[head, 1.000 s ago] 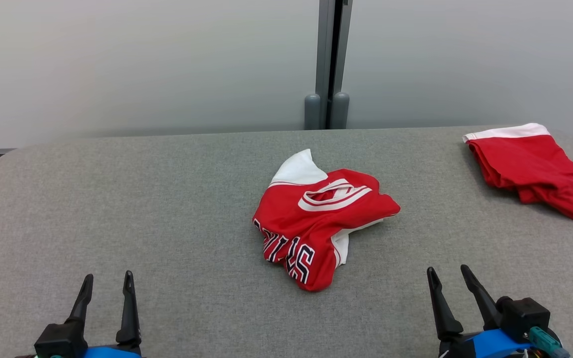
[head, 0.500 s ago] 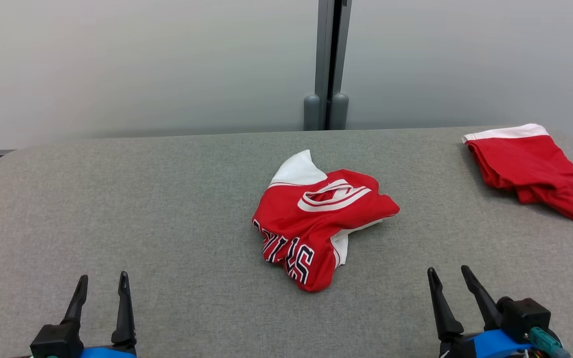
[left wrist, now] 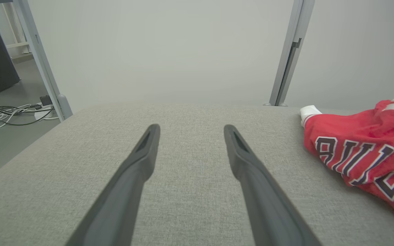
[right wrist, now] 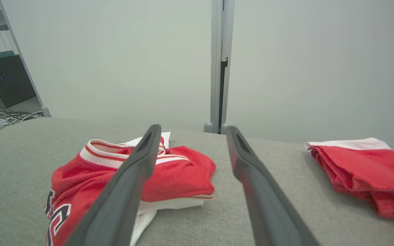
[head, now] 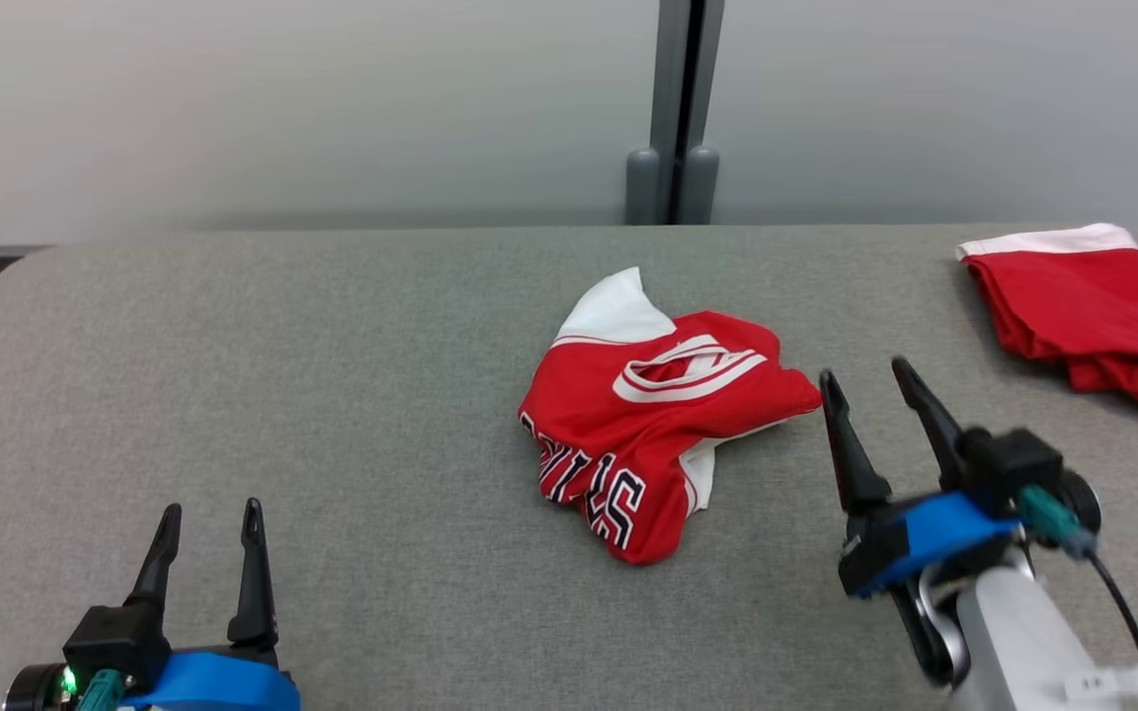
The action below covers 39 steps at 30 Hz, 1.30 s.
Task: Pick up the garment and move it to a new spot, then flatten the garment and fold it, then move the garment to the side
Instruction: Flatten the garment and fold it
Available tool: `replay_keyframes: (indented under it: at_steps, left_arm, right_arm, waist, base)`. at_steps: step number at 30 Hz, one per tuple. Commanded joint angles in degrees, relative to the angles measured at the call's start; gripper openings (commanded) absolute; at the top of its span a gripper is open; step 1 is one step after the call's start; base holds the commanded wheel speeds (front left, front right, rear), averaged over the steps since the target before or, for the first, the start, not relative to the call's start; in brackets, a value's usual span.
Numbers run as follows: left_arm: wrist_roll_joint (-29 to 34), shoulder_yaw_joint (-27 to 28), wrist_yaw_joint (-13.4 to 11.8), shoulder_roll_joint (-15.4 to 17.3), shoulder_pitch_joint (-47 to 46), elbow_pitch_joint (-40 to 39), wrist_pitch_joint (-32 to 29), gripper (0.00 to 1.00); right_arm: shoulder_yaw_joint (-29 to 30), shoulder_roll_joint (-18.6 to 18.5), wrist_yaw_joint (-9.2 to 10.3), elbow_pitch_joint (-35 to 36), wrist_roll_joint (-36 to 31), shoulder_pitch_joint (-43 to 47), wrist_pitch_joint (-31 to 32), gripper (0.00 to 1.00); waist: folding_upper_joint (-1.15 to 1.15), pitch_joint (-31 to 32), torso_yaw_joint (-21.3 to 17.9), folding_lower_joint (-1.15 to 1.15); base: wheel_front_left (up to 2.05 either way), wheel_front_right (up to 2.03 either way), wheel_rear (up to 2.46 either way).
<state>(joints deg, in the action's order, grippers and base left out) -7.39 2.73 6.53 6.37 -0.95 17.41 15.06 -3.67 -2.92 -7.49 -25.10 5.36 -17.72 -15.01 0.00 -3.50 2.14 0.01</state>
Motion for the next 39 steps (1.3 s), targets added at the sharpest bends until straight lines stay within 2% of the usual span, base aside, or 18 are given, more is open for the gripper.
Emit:
replay_keyframes:
  at_steps: [1,6,14,26,27,28,29,34,39]
  left_arm:
    - [0.4,-0.2,0.1,-0.2,-0.8,-0.1,0.1,1.0]
    - [0.6,-0.6,0.3,-0.7,-2.3,-0.7,0.1,1.0]
    - [0.7,-1.2,0.5,-1.5,-4.9,-0.5,0.1,1.0]
    - [0.5,-1.9,0.9,-2.1,-7.8,0.2,0.1,1.0]
    - [0.6,-1.9,0.9,-2.1,-7.8,0.2,0.1,1.0]
    - [0.6,-1.9,0.9,-2.1,-7.7,0.2,0.1,1.0]
    - [0.7,-1.7,0.9,-2.0,-7.6,0.2,0.1,1.0]
    - [0.9,-1.4,1.0,-2.2,-6.5,0.3,0.1,1.0]
    - [0.7,-1.1,1.0,-2.2,-5.7,0.6,0.1,1.0]
  right_arm:
    - [-0.1,-0.4,-0.02,-0.5,-0.3,-1.2,-0.1,1.0]
    - [-1.9,-1.8,-0.01,-7.6,-1.1,-9.5,1.1,1.0]
    - [-4.2,-4.4,-0.01,-23.3,-0.4,-16.5,2.9,1.0]
    - [-4.6,-3.1,-0.01,-41.1,1.2,-21.9,1.2,1.0]
    - [-4.6,-2.8,-0.02,-42.0,1.5,-22.1,1.1,0.49]
    - [-4.7,-2.4,-0.02,-42.7,1.9,-22.1,0.9,0.1]
    - [-4.9,-1.9,-0.02,-43.3,2.3,-22.1,0.9,0.0]
    - [-4.6,-2.4,-0.01,-42.7,4.6,-20.9,-0.1,0.0]
    - [-1.8,-5.7,-0.01,-36.2,7.0,-16.7,-0.2,0.0]
  waist:
    - [0.0,-0.6,0.6,-0.01]
    - [0.0,-2.9,2.3,-0.01]
    - [0.0,-6.6,5.0,-0.01]
    - [0.0,-9.3,7.0,-0.01]
    - [0.0,-9.3,7.1,-0.01]
    - [0.0,-9.3,7.0,-0.01]
    - [0.0,-9.3,6.9,-0.01]
    - [0.0,-8.1,5.5,-0.01]
    - [0.0,-6.0,3.9,-0.01]
  base:
    - [0.0,0.0,0.0]
    - [0.0,0.0,0.0]
    - [0.0,0.0,0.0]
    - [0.0,0.0,0.0]
    - [0.0,0.0,0.0]
    - [0.0,0.0,0.0]
    - [0.0,0.0,0.0]
    - [0.0,0.0,0.0]
    - [0.0,0.0,0.0]
